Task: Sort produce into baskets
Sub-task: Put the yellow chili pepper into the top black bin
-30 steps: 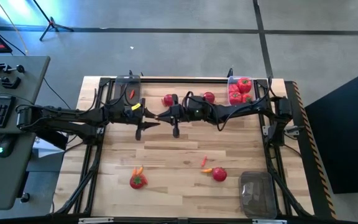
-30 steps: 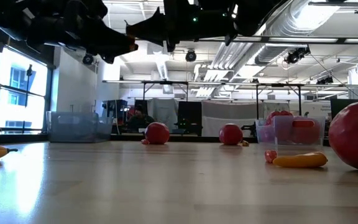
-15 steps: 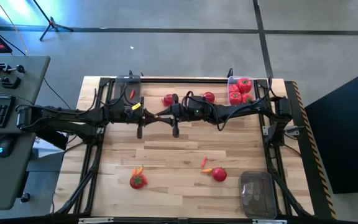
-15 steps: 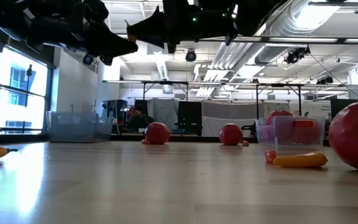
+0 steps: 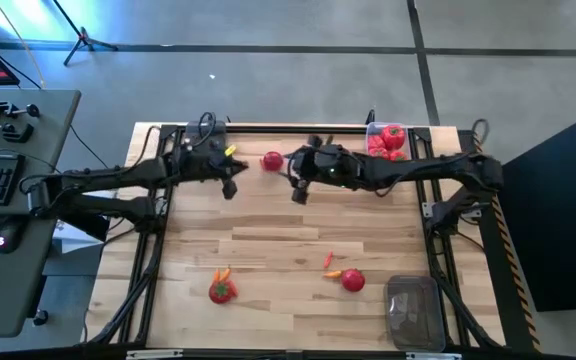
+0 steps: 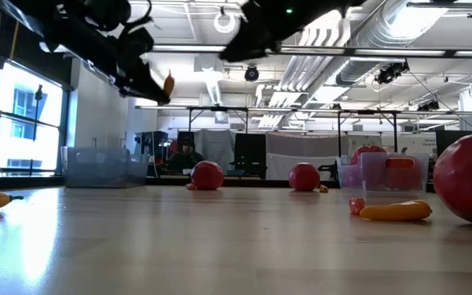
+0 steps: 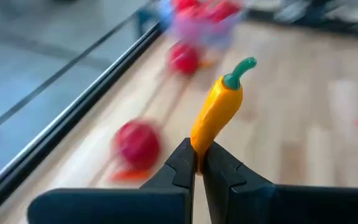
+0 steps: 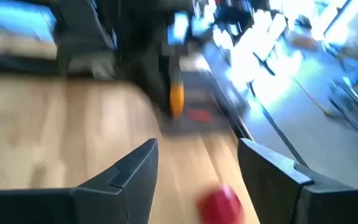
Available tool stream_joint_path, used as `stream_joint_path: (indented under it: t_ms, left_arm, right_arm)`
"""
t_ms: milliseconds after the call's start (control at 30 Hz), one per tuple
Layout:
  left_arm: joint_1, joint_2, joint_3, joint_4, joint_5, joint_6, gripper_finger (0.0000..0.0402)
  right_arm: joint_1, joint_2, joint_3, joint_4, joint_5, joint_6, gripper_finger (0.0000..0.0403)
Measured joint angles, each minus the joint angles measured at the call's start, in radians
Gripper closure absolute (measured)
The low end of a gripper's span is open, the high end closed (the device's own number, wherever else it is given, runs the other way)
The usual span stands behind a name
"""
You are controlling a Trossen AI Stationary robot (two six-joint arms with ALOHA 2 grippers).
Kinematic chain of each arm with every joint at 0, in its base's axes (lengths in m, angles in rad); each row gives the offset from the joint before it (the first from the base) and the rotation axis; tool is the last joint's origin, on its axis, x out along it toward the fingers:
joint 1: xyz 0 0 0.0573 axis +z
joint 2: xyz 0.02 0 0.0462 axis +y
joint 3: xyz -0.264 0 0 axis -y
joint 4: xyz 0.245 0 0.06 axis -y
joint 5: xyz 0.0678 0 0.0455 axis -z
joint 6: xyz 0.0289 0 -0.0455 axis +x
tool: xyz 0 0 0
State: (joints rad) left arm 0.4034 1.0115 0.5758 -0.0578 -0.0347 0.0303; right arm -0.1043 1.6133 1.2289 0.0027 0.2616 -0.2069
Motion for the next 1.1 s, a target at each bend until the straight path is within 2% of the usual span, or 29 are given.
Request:
stream_joint_path:
  t_ms: [133, 200, 267, 400, 567, 933, 1100]
  left_arm:
    - [0.107, 0.0, 0.073, -0.233, -0.111, -0.014, 0.0397]
    - [0.17, 0.0, 0.09, -0.295, -0.144, -0.028, 0.0397]
    - [0.242, 0.002, 0.095, -0.339, -0.155, -0.029, 0.0397]
    - [0.397, 0.038, 0.105, -0.418, -0.118, -0.023, 0.0397]
    - [0.542, 0.142, 0.124, -0.421, -0.041, -0.013, 0.0397]
    - [0.642, 0.468, 0.322, -0.499, -0.032, 0.03, 0.0397]
    - [0.645, 0.538, 0.356, -0.51, -0.075, 0.06, 0.0385]
  right_arm:
    - [0.0, -0.064, 0.0, -0.235, 0.164, 0.007, 0.019]
    - [-0.003, -0.081, 0.0, -0.323, 0.253, 0.019, 0.019]
    - [-0.011, -0.091, 0.0, -0.393, 0.294, 0.041, 0.019]
    - [-0.034, -0.096, 0.0, -0.464, 0.299, 0.08, 0.019]
    - [-0.057, -0.096, 0.0, -0.462, 0.294, 0.095, 0.019]
    - [-0.066, -0.096, 0.0, -0.48, 0.285, 0.109, 0.019]
    - [-0.065, -0.096, 0.0, -0.54, 0.285, 0.162, 0.019]
